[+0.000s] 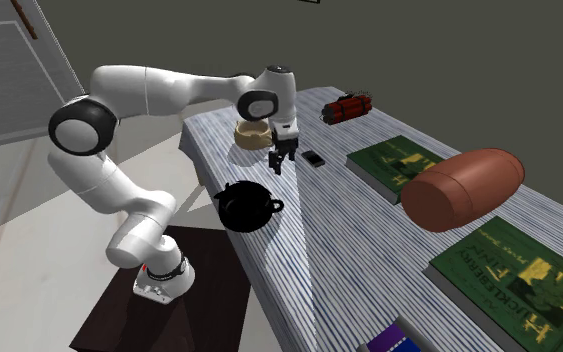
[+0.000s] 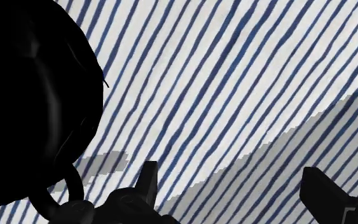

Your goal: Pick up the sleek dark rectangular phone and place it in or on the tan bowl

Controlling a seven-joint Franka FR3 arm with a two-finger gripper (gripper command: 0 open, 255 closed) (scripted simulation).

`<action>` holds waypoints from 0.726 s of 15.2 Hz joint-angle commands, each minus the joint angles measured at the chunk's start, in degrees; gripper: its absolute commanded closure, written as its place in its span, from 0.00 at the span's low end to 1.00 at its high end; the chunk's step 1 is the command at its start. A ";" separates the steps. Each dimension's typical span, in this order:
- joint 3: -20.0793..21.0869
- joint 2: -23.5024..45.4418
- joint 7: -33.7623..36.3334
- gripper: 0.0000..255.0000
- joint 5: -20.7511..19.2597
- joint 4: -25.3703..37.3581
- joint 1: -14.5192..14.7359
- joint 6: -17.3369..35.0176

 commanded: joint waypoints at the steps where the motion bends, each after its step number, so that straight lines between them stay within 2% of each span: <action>1: 2.95 4.30 5.61 0.00 -1.22 2.88 -0.70 1.19; 4: 6.97 11.87 14.12 0.00 -4.90 8.24 -1.41 2.37; 7: 9.99 20.53 23.16 0.00 -10.36 14.52 -0.83 2.77; 11: 10.81 32.74 34.50 0.00 -18.62 24.58 3.41 1.58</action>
